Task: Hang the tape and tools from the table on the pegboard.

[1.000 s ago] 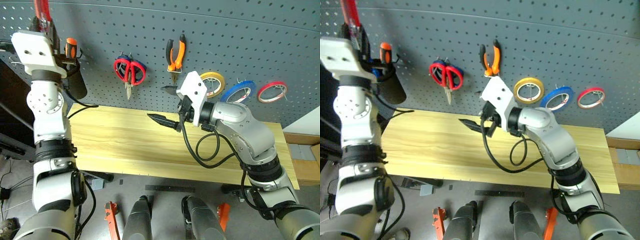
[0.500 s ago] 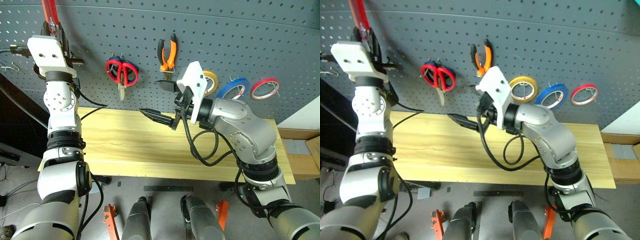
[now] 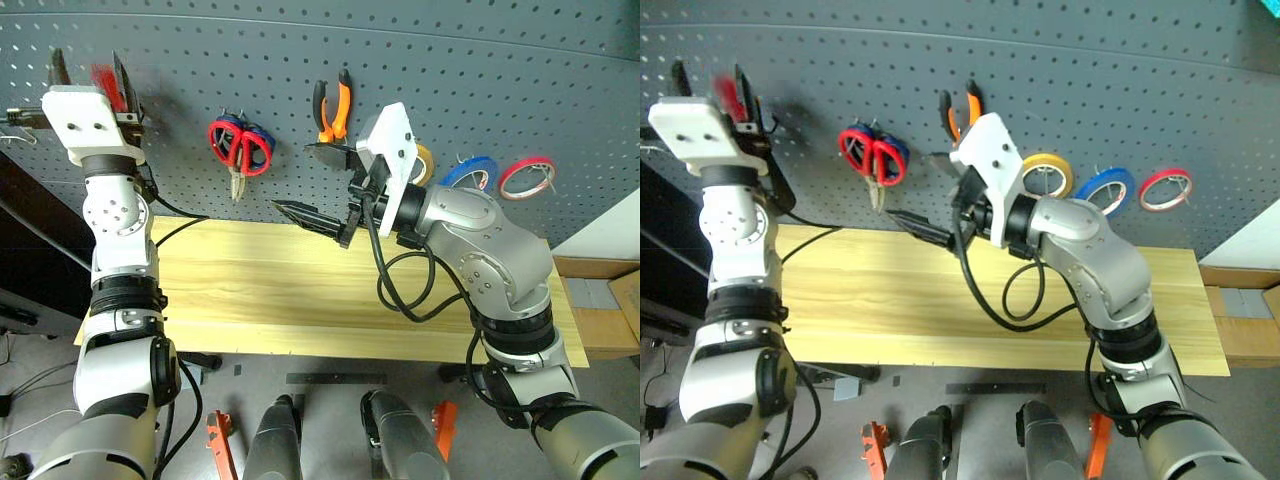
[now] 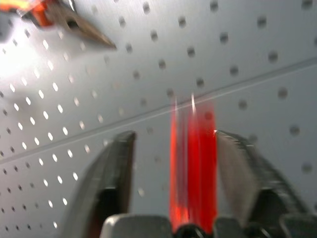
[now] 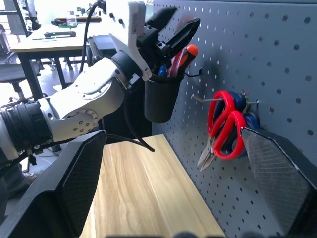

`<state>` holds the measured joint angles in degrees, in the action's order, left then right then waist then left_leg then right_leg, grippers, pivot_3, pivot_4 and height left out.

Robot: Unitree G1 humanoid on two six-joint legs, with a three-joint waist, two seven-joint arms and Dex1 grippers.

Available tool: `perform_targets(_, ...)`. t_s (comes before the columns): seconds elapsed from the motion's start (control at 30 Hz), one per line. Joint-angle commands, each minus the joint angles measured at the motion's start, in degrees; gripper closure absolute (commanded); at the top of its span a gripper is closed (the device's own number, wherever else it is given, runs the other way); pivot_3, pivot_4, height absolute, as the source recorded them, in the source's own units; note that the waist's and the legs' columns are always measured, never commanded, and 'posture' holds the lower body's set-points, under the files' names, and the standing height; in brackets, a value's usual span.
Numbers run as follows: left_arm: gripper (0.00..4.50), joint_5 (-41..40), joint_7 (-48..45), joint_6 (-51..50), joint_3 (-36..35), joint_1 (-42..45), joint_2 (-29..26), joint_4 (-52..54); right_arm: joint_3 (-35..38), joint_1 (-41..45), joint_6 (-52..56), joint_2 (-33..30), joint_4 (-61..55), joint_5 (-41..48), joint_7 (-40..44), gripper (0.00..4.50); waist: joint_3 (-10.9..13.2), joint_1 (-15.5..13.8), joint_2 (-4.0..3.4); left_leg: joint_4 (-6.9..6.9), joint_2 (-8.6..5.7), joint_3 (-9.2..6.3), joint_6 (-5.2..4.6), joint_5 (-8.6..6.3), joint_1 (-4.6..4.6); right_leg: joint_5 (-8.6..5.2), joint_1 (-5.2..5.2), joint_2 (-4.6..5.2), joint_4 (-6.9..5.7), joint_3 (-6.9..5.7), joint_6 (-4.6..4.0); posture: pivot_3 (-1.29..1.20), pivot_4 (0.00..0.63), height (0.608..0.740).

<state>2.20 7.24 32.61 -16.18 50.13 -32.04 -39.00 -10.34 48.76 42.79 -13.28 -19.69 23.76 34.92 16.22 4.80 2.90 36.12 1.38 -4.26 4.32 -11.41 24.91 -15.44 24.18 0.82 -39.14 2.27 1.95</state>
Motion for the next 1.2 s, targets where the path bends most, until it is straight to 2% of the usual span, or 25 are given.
perform_targets(0.03, 0.25, -0.1, 2.2, -0.8, -1.4, 0.1, -0.5, 4.6, 0.7, 1.5, -2.0, -0.3, -0.7, 0.2, 0.5, 0.00, -0.2, 0.0, -0.01, 0.00, -0.01, 0.00, 0.00, 0.00, 0.00, 0.00, 0.00, 0.00, -0.01, 0.00, 0.00, -0.10, 0.169, 0.740)
perform_targets(0.07, 0.01, -0.1, 2.5, -1.2, -1.5, 0.0, -0.6, 5.2, 0.6, 1.4, -2.1, -0.4, -0.7, 0.1, 0.6, 0.00, -0.4, 0.0, -0.01, 0.01, -0.01, 0.00, 0.00, 0.00, 0.00, 0.00, 0.00, 0.00, -0.01, 0.00, 0.00, -0.10, 0.169, 0.740)
perform_targets(0.23, 0.01, -1.1, 2.5, -4.5, -1.5, -0.1, -0.2, 12.8, 0.6, 1.4, -2.5, -1.3, -0.4, 0.1, 0.9, 0.00, -0.9, 0.0, 0.07, 0.02, -0.03, 0.00, 0.00, 0.00, -0.01, 0.00, -0.01, 0.00, -0.04, 0.00, 0.00, -0.10, 0.164, 0.740)
perform_targets(0.37, 0.01, -2.3, -1.0, -8.1, 0.6, 0.2, 0.8, 20.4, 1.0, 0.7, -2.6, -2.2, -0.5, 0.3, 1.1, 0.00, -1.3, 0.0, 0.08, 0.08, -0.02, 0.00, 0.02, 0.01, -0.01, 0.00, -0.01, 0.00, -0.11, 0.01, 0.00, -0.10, 0.150, 0.740)
perform_targets(0.53, 0.01, -11.1, -18.2, -19.8, 9.7, -6.6, 3.0, 34.7, 2.3, -2.8, -1.1, -5.7, -3.6, 1.9, 2.6, 0.00, -2.9, -0.1, -0.13, 0.04, -0.02, 0.00, 0.04, 0.02, -0.01, 0.00, -0.07, 0.03, -0.04, 0.02, 0.00, -0.09, 0.139, 0.740)
perform_targets(0.63, 0.01, -15.1, -21.9, -30.4, 10.9, -12.1, 3.5, 40.9, 2.8, -5.7, -0.3, -7.3, -5.5, 2.7, 2.4, 0.00, -3.5, 0.2, -0.29, 0.05, -0.08, 0.11, -0.01, 0.01, -0.11, 0.00, -0.13, 0.03, -0.03, 0.14, 0.00, -0.08, 0.128, 0.740)
perform_targets(0.77, 0.01, -19.8, -20.5, -48.2, 11.6, -20.6, 5.7, 50.5, 3.7, -11.4, 1.3, -8.3, -8.8, 3.5, -0.1, 0.00, -4.0, 0.8, -0.42, 0.09, 0.00, 0.13, -0.14, -0.04, -0.36, 0.00, -0.14, -0.17, -0.48, 0.24, -0.01, -0.07, 0.106, 0.740)
perform_targets(0.9, 0.01, -20.2, -17.2, -57.2, 10.7, -28.0, 8.7, 55.9, 2.9, -21.0, -0.1, -9.8, -11.5, 0.6, -2.6, 0.00, -5.2, 0.5, -0.43, 0.17, 0.14, 0.00, -0.02, 0.04, -0.46, -0.01, -0.15, -0.44, -0.78, 0.24, -0.02, -0.06, 0.083, 0.740)
perform_targets(0.97, 0.01, -19.8, -17.4, -57.9, 10.6, -31.9, 9.7, 56.7, 2.7, -26.3, -2.4, -9.5, -10.9, -1.6, -4.9, 0.00, -6.2, 0.3, -0.44, 0.18, 0.13, 0.00, -0.02, 0.04, -0.60, -0.01, -0.29, -0.45, -0.78, 0.28, -0.03, -0.06, 0.072, 0.740)
perform_targets(1.03, 0.01, -19.0, -17.3, -57.3, 10.5, -34.7, 10.8, 56.0, 3.4, -29.8, -5.0, -7.8, -8.7, -3.9, -8.0, 0.00, -6.6, 0.3, -0.48, 0.13, 0.12, 0.05, -0.03, 0.02, -1.17, -0.05, -0.86, -0.46, -0.65, 0.32, -0.05, -0.06, 0.061, 0.740)
perform_targets(1.13, 0.01, -17.6, -16.5, -55.4, 9.8, -38.5, 12.5, 53.3, 3.8, -33.7, -12.8, -6.1, -3.7, -9.5, -12.2, 0.00, -7.3, 0.2, -0.55, 0.09, 0.16, 0.12, -0.08, 0.09, -1.62, -0.12, -1.32, -0.59, -0.38, 0.43, 0.07, -0.06, 0.045, 0.740)
perform_targets(1.2, 0.01, -17.3, -13.3, -55.8, 7.4, -40.6, 14.8, 49.7, 4.9, -37.0, -18.9, -4.8, 1.2, -13.1, -15.7, 0.00, -8.4, 0.2, -0.70, 0.01, 0.25, 0.12, -0.11, 0.10, -2.22, -0.08, -2.06, -0.66, -0.04, 0.38, 0.04, -0.06, 0.031, 0.740)
